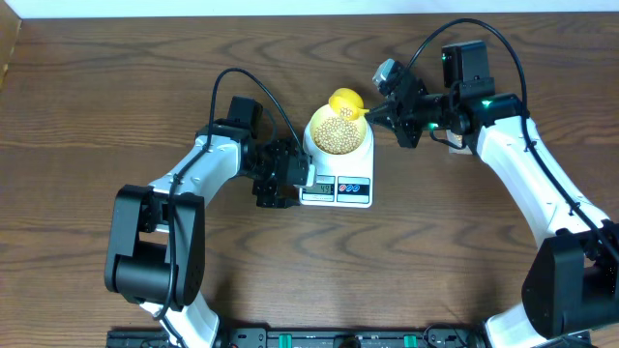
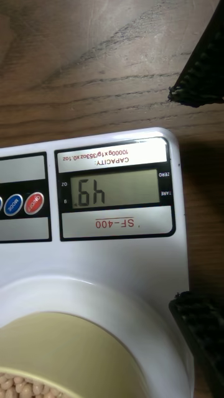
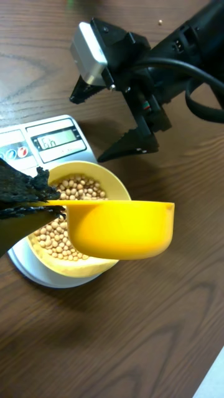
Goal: Scoop item into bowl and weigh 50g on scale
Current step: 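Hold the scoop tilted over the bowl with the right gripper, trickling beans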
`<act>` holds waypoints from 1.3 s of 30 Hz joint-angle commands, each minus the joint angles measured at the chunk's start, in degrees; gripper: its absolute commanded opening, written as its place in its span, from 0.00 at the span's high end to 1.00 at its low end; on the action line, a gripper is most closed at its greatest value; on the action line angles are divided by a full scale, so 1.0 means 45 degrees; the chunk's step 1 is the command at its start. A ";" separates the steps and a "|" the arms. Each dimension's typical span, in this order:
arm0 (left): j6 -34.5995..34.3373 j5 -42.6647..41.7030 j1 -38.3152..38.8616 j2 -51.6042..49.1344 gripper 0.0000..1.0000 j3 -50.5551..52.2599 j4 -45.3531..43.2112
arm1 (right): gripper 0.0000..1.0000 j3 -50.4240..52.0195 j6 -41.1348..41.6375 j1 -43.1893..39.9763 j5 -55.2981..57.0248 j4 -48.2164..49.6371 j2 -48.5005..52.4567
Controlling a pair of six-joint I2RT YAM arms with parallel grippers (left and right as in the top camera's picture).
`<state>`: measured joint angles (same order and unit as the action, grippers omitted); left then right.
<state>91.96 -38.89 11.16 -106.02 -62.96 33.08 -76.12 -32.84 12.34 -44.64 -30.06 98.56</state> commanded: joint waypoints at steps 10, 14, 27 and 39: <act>0.0180 -0.0214 0.0015 -0.0204 0.03 0.0121 0.0044 | 0.99 0.0005 0.0233 0.0029 0.0505 0.0180 -0.0189; 0.0180 -0.0214 0.0015 -0.0204 0.03 0.0121 0.0044 | 0.99 0.0005 0.0233 0.0029 0.0505 0.0185 -0.0189; 0.0180 -0.0214 0.0015 -0.0204 0.03 0.0121 0.0044 | 0.98 0.0005 0.0233 0.0029 0.0510 0.0194 -0.0189; 0.0180 -0.0214 0.0015 -0.0204 0.02 0.0121 0.0044 | 0.99 0.0005 0.0233 0.0029 -0.0160 0.0204 -0.0189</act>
